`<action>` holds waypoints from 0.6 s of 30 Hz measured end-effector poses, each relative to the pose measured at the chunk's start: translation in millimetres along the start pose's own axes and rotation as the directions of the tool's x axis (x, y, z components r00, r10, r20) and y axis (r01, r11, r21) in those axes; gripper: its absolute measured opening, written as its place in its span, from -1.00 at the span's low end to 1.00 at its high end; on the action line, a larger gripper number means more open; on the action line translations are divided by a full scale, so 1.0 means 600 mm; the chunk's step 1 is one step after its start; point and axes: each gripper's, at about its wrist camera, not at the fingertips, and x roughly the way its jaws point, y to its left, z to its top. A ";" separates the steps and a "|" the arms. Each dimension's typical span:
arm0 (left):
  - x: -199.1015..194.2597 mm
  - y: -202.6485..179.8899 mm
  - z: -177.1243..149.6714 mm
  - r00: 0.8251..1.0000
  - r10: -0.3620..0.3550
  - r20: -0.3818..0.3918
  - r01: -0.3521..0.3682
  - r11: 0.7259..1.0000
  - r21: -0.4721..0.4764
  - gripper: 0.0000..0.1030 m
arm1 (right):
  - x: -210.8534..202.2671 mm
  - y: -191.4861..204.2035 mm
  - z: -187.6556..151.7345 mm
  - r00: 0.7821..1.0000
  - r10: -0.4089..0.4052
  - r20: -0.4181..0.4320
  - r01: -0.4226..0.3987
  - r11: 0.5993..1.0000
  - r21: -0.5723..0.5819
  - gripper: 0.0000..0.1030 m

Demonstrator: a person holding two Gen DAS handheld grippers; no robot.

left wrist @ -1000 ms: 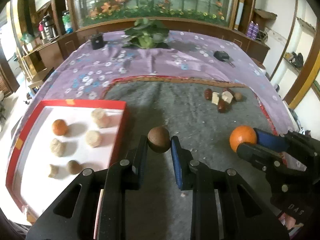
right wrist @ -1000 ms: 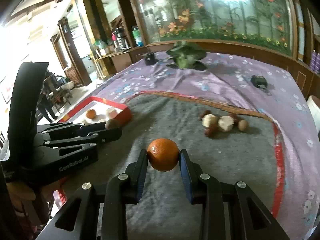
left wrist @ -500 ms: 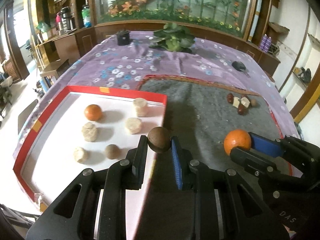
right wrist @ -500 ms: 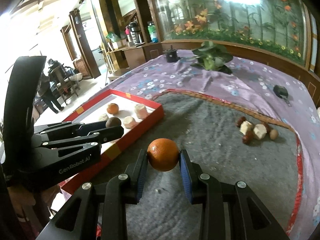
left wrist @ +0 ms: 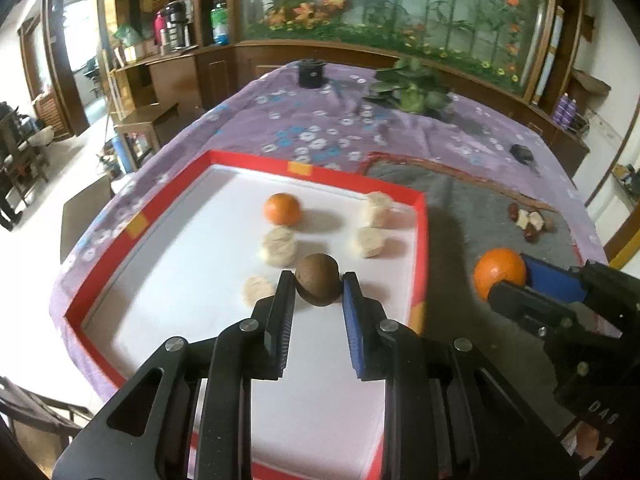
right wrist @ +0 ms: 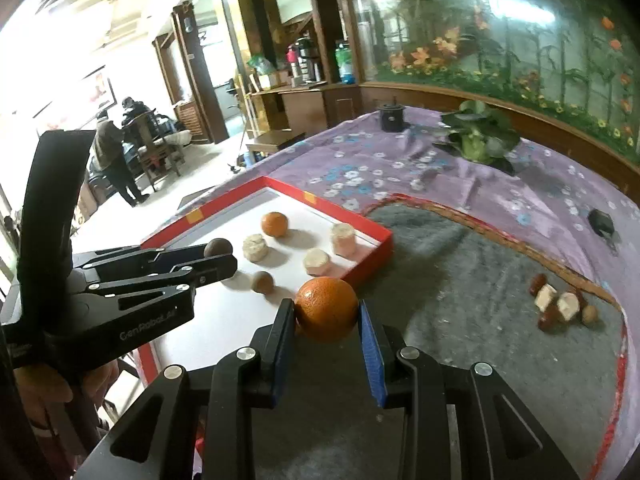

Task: Organize fruits
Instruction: 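Carry the nut and mandarin into the tray and open both tools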

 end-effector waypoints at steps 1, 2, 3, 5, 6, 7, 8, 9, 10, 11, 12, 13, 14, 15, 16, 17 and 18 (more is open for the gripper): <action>0.001 0.010 -0.003 1.000 0.005 -0.006 -0.005 1.000 -0.008 -0.56 | 0.004 0.004 0.002 1.000 0.005 -0.004 -0.005 1.000 -0.005 -0.40; 0.002 0.016 -0.005 1.000 0.008 -0.009 -0.008 1.000 -0.014 -0.56 | 0.009 0.011 0.005 1.000 0.012 -0.009 -0.012 1.000 -0.013 -0.40; 0.005 0.025 -0.008 1.000 0.013 -0.015 -0.013 1.000 -0.024 -0.56 | 0.014 0.016 0.007 1.000 0.017 -0.014 -0.017 1.000 -0.021 -0.40; 0.012 0.036 -0.011 0.999 0.016 -0.029 -0.017 0.999 -0.038 -0.56 | 0.026 0.029 0.012 0.999 0.029 -0.024 -0.030 0.999 -0.039 -0.40; 0.015 0.039 -0.012 0.999 0.012 -0.036 -0.013 0.999 -0.044 -0.56 | 0.031 0.035 0.015 0.999 0.037 -0.028 -0.038 0.998 -0.048 -0.40; 0.016 0.042 -0.013 0.999 0.007 -0.040 -0.009 0.999 -0.047 -0.56 | 0.038 0.040 0.019 0.999 0.043 -0.033 -0.045 0.997 -0.056 -0.40; 0.018 0.043 -0.015 0.999 -0.002 -0.045 0.000 0.999 -0.049 -0.56 | 0.046 0.044 0.023 0.998 0.046 -0.039 -0.049 0.997 -0.061 -0.40; 0.020 0.044 -0.017 0.999 -0.007 -0.049 0.005 0.999 -0.049 -0.56 | 0.055 0.048 0.028 0.998 0.043 -0.045 -0.046 0.997 -0.067 -0.40; 0.022 0.043 -0.018 0.999 -0.009 -0.054 0.007 0.999 -0.047 -0.56 | 0.061 0.050 0.031 0.998 0.041 -0.049 -0.044 0.996 -0.072 -0.40; 0.024 0.043 -0.018 0.998 -0.011 -0.057 0.008 0.999 -0.045 -0.56 | 0.070 0.052 0.035 0.998 0.040 -0.057 -0.044 0.996 -0.077 -0.40; 0.028 0.042 -0.019 0.998 -0.011 -0.062 0.009 0.999 -0.044 -0.56 | 0.077 0.052 0.038 0.997 0.038 -0.064 -0.043 0.996 -0.078 -0.40; 0.032 0.042 -0.018 0.998 -0.011 -0.069 0.007 0.999 -0.046 -0.56 | 0.085 0.052 0.041 0.997 0.036 -0.072 -0.042 0.996 -0.079 -0.40; 0.036 0.043 -0.018 0.997 -0.011 -0.075 0.007 0.999 -0.049 -0.56 | 0.095 0.052 0.044 0.996 0.033 -0.082 -0.040 0.996 -0.082 -0.40; 0.040 0.043 -0.017 0.997 -0.010 -0.079 0.006 0.999 -0.050 -0.56 | 0.104 0.052 0.047 0.995 0.032 -0.093 -0.040 0.996 -0.084 -0.40; 0.042 0.042 -0.017 0.997 -0.008 -0.081 0.004 0.999 -0.050 -0.56 | 0.112 0.052 0.048 0.994 0.033 -0.102 -0.042 0.995 -0.086 -0.40; 0.045 0.041 -0.017 0.997 -0.004 -0.082 0.000 0.999 -0.048 -0.56 | 0.121 0.050 0.049 0.993 0.032 -0.114 -0.042 0.995 -0.086 -0.40; 0.048 0.040 -0.016 0.997 0.005 -0.082 -0.009 0.999 -0.047 -0.55 | 0.130 0.048 0.049 0.992 0.030 -0.126 -0.041 0.996 -0.083 -0.40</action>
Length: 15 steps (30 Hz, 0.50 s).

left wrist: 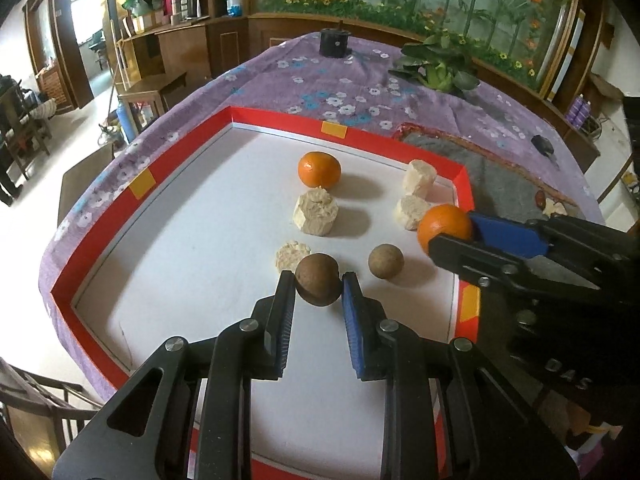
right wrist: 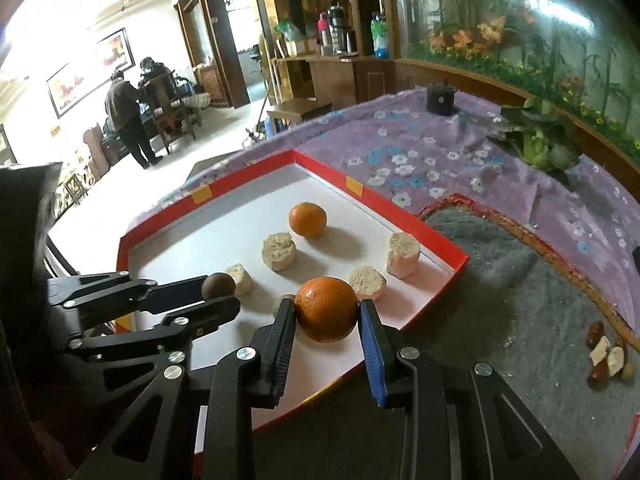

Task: Organize fruits
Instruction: 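Carry the nut and mandarin into the tray and open both tools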

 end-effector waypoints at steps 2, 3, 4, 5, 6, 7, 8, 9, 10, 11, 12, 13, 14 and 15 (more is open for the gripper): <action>0.003 0.002 0.000 1.000 0.010 -0.002 -0.010 1.000 -0.003 -0.55 | 0.013 -0.005 0.000 1.000 0.004 -0.017 -0.004 1.000 0.011 -0.40; 0.003 0.002 0.000 1.000 0.010 0.001 -0.010 1.000 -0.005 -0.55 | 0.018 -0.007 0.000 1.000 0.008 -0.024 -0.007 1.000 0.014 -0.40; 0.004 0.001 0.002 1.000 0.015 0.003 -0.015 1.000 -0.005 -0.55 | 0.024 -0.009 -0.002 0.999 0.010 -0.032 -0.009 1.000 0.015 -0.40; 0.005 -0.001 0.002 1.000 0.024 0.004 -0.024 1.000 -0.003 -0.55 | 0.029 -0.010 -0.003 0.999 0.011 -0.038 -0.010 1.000 0.017 -0.39; 0.007 -0.002 0.002 1.000 0.031 0.003 -0.031 1.000 -0.003 -0.55 | 0.033 -0.013 -0.005 0.999 0.018 -0.030 -0.017 1.000 0.023 -0.39; 0.009 -0.002 0.003 0.999 0.034 -0.001 -0.034 0.999 -0.005 -0.55 | 0.033 -0.013 -0.005 0.999 0.018 -0.030 -0.017 1.000 0.023 -0.39; 0.013 -0.002 0.003 0.999 0.033 -0.008 -0.034 0.999 -0.010 -0.55 | 0.034 -0.014 -0.005 0.999 0.021 -0.026 -0.020 0.999 0.029 -0.39; 0.015 -0.001 0.003 0.999 0.034 -0.013 -0.034 0.999 -0.014 -0.52 | 0.034 -0.015 -0.005 0.999 0.022 -0.025 -0.021 0.999 0.031 -0.39; 0.017 0.000 0.002 0.999 0.036 -0.014 -0.036 0.999 -0.018 -0.49 | 0.034 -0.014 -0.005 0.999 0.023 -0.023 -0.022 0.999 0.028 -0.31; 0.017 0.001 0.002 0.999 0.039 -0.009 -0.039 0.999 -0.022 -0.47 | 0.032 -0.014 -0.005 1.000 0.025 -0.017 -0.025 0.999 0.023 -0.26; 0.017 0.001 0.003 0.999 0.044 -0.008 -0.044 0.999 -0.026 -0.38 | 0.029 -0.013 -0.005 1.000 0.023 -0.010 -0.023 1.000 0.020 -0.22; 0.017 0.003 0.003 0.999 0.049 -0.004 -0.049 0.998 -0.031 -0.24 | 0.025 -0.013 -0.005 1.000 0.016 -0.004 -0.016 1.000 0.020 -0.19; 0.017 0.004 0.004 0.999 0.053 0.001 -0.053 0.998 -0.035 -0.16 | 0.020 -0.015 -0.005 1.000 0.009 0.004 -0.009 1.000 0.024 -0.18; 0.015 0.004 0.005 0.998 0.056 0.005 -0.056 0.998 -0.037 -0.06 | 0.015 -0.017 -0.006 1.000 0.008 0.013 -0.008 0.999 0.033 -0.18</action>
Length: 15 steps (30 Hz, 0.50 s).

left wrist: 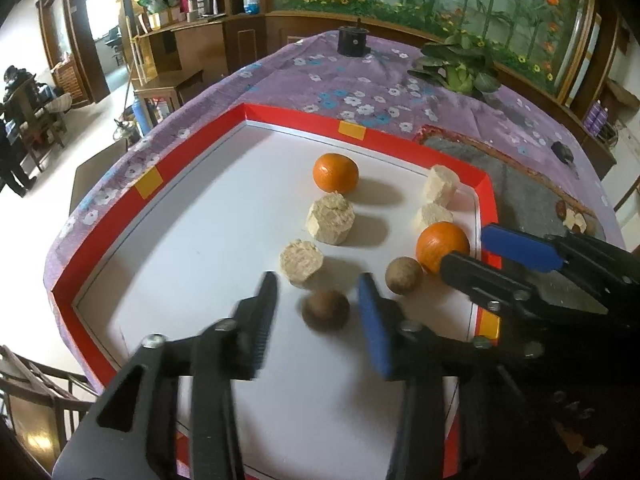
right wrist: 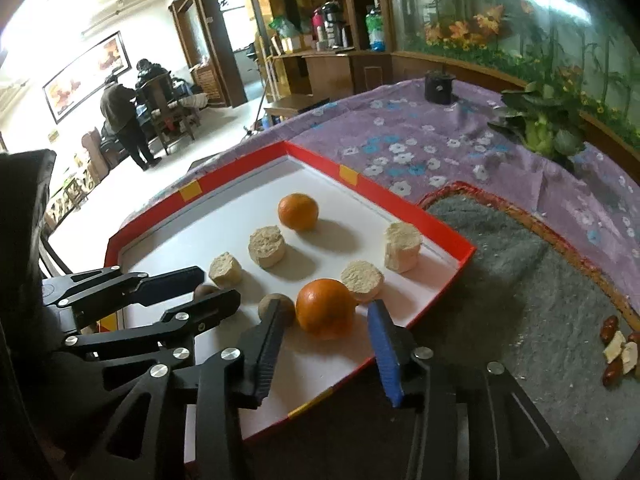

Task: Organize fruits
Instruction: 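Carry the nut and mandarin into the tray and open both tools, then grasp a red date with the left tool while the right tool grasps a round nut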

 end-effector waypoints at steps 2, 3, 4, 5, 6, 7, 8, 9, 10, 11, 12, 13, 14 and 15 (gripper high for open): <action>-0.005 -0.002 0.001 1.000 0.009 0.013 -0.010 1.000 0.002 -0.06 | -0.007 -0.007 -0.001 1.000 0.016 0.005 -0.016 1.000 0.023 -0.18; -0.009 -0.004 0.002 1.000 0.015 0.021 -0.016 1.000 0.006 -0.06 | -0.011 -0.011 -0.002 1.000 0.025 0.008 -0.026 0.999 0.036 -0.18; -0.013 -0.007 0.003 0.999 0.021 0.028 -0.021 1.000 0.010 -0.06 | -0.015 -0.014 -0.004 0.999 0.030 0.014 -0.031 0.999 0.042 -0.18; -0.018 -0.011 0.004 0.999 0.028 0.038 -0.028 1.000 0.014 -0.06 | -0.020 -0.016 -0.005 0.999 0.026 0.019 -0.027 0.999 0.045 -0.18; -0.021 -0.014 0.006 0.999 0.030 0.045 -0.031 0.999 0.016 -0.06 | -0.026 -0.017 -0.007 1.000 0.014 0.024 -0.015 0.999 0.044 -0.18; -0.025 -0.018 0.008 0.998 0.030 0.051 -0.031 0.999 0.019 -0.06 | -0.031 -0.017 -0.009 1.000 0.007 0.028 -0.008 0.999 0.042 -0.18; -0.029 -0.024 0.009 0.998 0.029 0.060 -0.030 0.999 0.026 -0.06 | -0.038 -0.018 -0.012 0.999 -0.006 0.036 0.005 0.999 0.041 -0.18; -0.032 -0.030 0.011 0.997 0.028 0.067 -0.030 0.999 0.031 -0.06 | -0.057 -0.026 -0.017 0.998 -0.029 0.063 0.026 0.998 0.050 -0.18; -0.035 -0.036 0.013 0.997 0.027 0.072 -0.030 0.999 0.035 -0.06 | -0.057 -0.026 -0.017 0.998 -0.029 0.063 0.026 0.998 0.050 -0.17; -0.037 -0.042 0.014 0.997 0.024 0.077 -0.027 0.999 0.040 -0.06 | -0.065 -0.030 -0.019 0.997 -0.034 0.071 0.029 0.998 0.058 -0.16; -0.040 -0.052 0.016 0.997 0.016 0.082 -0.020 0.999 0.050 -0.06 | -0.074 -0.037 -0.022 0.996 -0.038 0.079 0.032 0.997 0.068 -0.14; -0.041 -0.059 0.019 0.997 0.009 0.082 -0.014 0.998 0.056 -0.06 | -0.083 -0.044 -0.024 0.995 -0.043 0.086 0.036 0.996 0.077 -0.11; -0.042 -0.070 0.021 0.996 -0.003 0.084 -0.003 0.998 0.065 -0.06 | -0.091 -0.049 -0.027 0.994 -0.050 0.092 0.042 0.996 0.085 -0.11; -0.043 -0.078 0.022 0.996 -0.012 0.085 0.006 0.997 0.071 -0.06 | -0.100 -0.057 -0.031 0.993 -0.059 0.099 0.050 0.994 0.093 -0.10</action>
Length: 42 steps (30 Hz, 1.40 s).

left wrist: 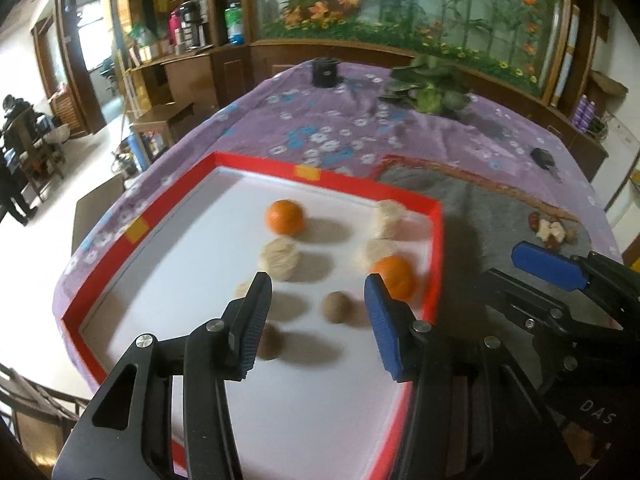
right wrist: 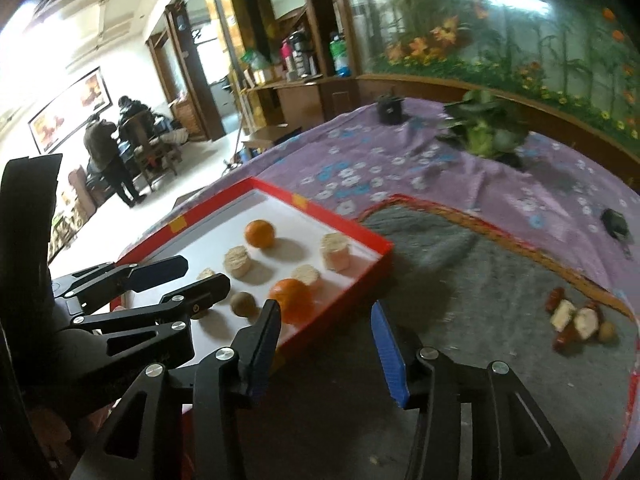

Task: Organize fruits
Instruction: 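Grasp a red date with the left tool while the right tool grasps a round nut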

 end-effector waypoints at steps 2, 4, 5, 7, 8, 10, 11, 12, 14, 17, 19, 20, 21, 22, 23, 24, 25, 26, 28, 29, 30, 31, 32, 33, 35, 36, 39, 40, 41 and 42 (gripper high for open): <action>0.000 -0.024 0.005 1.000 -0.022 0.003 0.022 1.000 0.018 -0.06 | -0.014 -0.017 -0.005 1.000 -0.023 0.005 0.023 1.000 0.012 -0.09; 0.002 -0.048 0.009 0.999 -0.040 -0.001 0.040 0.998 0.037 -0.06 | -0.025 -0.034 -0.012 0.998 -0.055 0.006 0.055 0.998 0.021 -0.09; 0.003 -0.061 0.011 0.999 -0.052 -0.003 0.053 0.998 0.044 -0.06 | -0.035 -0.047 -0.018 0.997 -0.077 0.012 0.076 0.997 0.027 -0.09; 0.005 -0.086 0.013 0.997 -0.072 -0.008 0.072 0.996 0.060 -0.06 | -0.053 -0.078 -0.028 0.994 -0.111 0.020 0.110 0.993 0.054 -0.09; 0.006 -0.098 0.014 0.997 -0.076 -0.009 0.076 0.995 0.068 -0.06 | -0.062 -0.091 -0.033 0.992 -0.126 0.027 0.124 0.990 0.070 -0.09; 0.010 -0.126 0.018 0.996 -0.085 -0.010 0.085 0.992 0.088 -0.06 | -0.079 -0.118 -0.042 0.987 -0.155 0.042 0.151 0.984 0.099 -0.08; 0.013 -0.142 0.019 0.995 -0.094 -0.015 0.095 0.991 0.099 -0.06 | -0.079 -0.118 -0.042 0.987 -0.155 0.042 0.151 0.984 0.099 -0.08; 0.015 -0.156 0.020 0.994 -0.103 -0.020 0.105 0.989 0.108 -0.06 | -0.085 -0.129 -0.046 0.985 -0.169 0.045 0.163 0.981 0.108 -0.08; 0.019 -0.183 0.021 0.993 -0.116 -0.029 0.119 0.985 0.128 -0.06 | -0.100 -0.156 -0.056 0.977 -0.208 0.046 0.201 0.971 0.128 -0.07; 0.027 -0.223 0.023 0.989 -0.142 -0.047 0.148 0.976 0.159 -0.07 | -0.116 -0.196 -0.072 0.969 -0.243 0.035 0.234 0.958 0.164 -0.06; 0.032 -0.243 0.022 0.986 -0.154 -0.058 0.162 0.971 0.173 -0.07 | -0.125 -0.225 -0.084 0.966 -0.256 0.020 0.248 0.950 0.189 -0.06; 0.038 -0.257 0.023 0.984 -0.162 -0.069 0.172 0.968 0.181 -0.07 | -0.130 -0.236 -0.091 0.963 -0.270 0.013 0.263 0.945 0.195 -0.06; 0.042 -0.265 0.022 0.982 -0.169 -0.078 0.181 0.966 0.183 -0.07 | -0.137 -0.250 -0.100 0.957 -0.291 0.007 0.284 0.937 0.204 -0.06; 0.048 -0.276 0.022 0.979 -0.182 -0.093 0.197 0.963 0.183 -0.07 | -0.141 -0.259 -0.105 0.953 -0.301 0.003 0.294 0.932 0.212 -0.06; 0.052 -0.284 0.022 0.976 -0.190 -0.103 0.207 0.961 0.183 -0.07 | -0.148 -0.274 -0.113 0.951 -0.309 -0.003 0.301 0.926 0.228 -0.06; 0.059 -0.295 0.021 0.973 -0.198 -0.120 0.217 0.959 0.182 -0.07 | -0.152 -0.286 -0.120 0.951 -0.309 -0.007 0.301 0.922 0.243 -0.06; 0.062 -0.301 0.021 0.971 -0.201 -0.126 0.222 0.958 0.183 -0.07 | -0.159 -0.301 -0.127 0.951 -0.309 -0.009 0.300 0.916 0.265 -0.06; 0.068 -0.314 0.021 0.967 -0.213 -0.137 0.237 0.953 0.188 -0.07 | -0.163 -0.311 -0.132 0.950 -0.312 -0.008 0.302 0.912 0.278 -0.06; 0.076 -0.331 0.023 0.963 -0.227 -0.149 0.253 0.948 0.194 -0.07 | -0.172 -0.328 -0.141 0.948 -0.318 -0.009 0.306 0.902 0.306 -0.06; 0.079 -0.337 0.024 0.962 -0.227 -0.150 0.254 0.948 0.193 -0.07 | -0.175 -0.336 -0.144 0.949 -0.316 -0.007 0.302 0.898 0.320 -0.06; 0.083 -0.346 0.028 0.961 -0.231 -0.150 0.258 0.947 0.191 -0.07 | -0.180 -0.350 -0.149 0.953 -0.302 -0.001 0.284 0.896 0.342 -0.06; 0.088 -0.354 0.031 0.959 -0.240 -0.151 0.266 0.944 0.193 -0.07 | -0.180 -0.350 -0.149 0.953 -0.302 -0.001 0.284 0.896 0.342 -0.05; 0.092 -0.362 0.033 0.957 -0.247 -0.155 0.275 0.941 0.197 -0.07 | -0.181 -0.354 -0.151 0.955 -0.296 0.002 0.277 0.896 0.346 -0.05; 0.098 -0.372 0.035 0.954 -0.253 -0.159 0.282 0.938 0.204 -0.07 | -0.181 -0.353 -0.151 0.956 -0.293 0.001 0.275 0.897 0.345 -0.05; 0.109 -0.389 0.039 0.952 -0.260 -0.163 0.292 0.931 0.220 -0.07 | -0.177 -0.355 -0.150 0.955 -0.296 -0.004 0.280 0.902 0.329 -0.05; 0.114 -0.394 0.040 0.950 -0.265 -0.164 0.298 0.927 0.227 -0.07 | -0.177 -0.355 -0.150 0.955 -0.296 -0.004 0.280 0.902 0.329 -0.05; 0.128 -0.410 0.043 0.944 -0.278 -0.179 0.316 0.917 0.242 -0.07 | -0.174 -0.360 -0.149 0.958 -0.288 -0.009 0.275 0.906 0.321 -0.05; 0.132 -0.411 0.044 0.943 -0.279 -0.182 0.318 0.917 0.243 -0.07 | -0.173 -0.362 -0.149 0.958 -0.287 -0.011 0.276 0.907 0.319 -0.05; 0.136 -0.414 0.044 0.942 -0.278 -0.186 0.319 0.916 0.243 -0.07 | -0.171 -0.365 -0.148 0.957 -0.288 -0.015 0.278 0.906 0.318 -0.05; 0.141 -0.417 0.045 0.942 -0.277 -0.188 0.319 0.915 0.246 -0.08 | -0.170 -0.367 -0.148 0.957 -0.289 -0.016 0.279 0.906 0.319 -0.05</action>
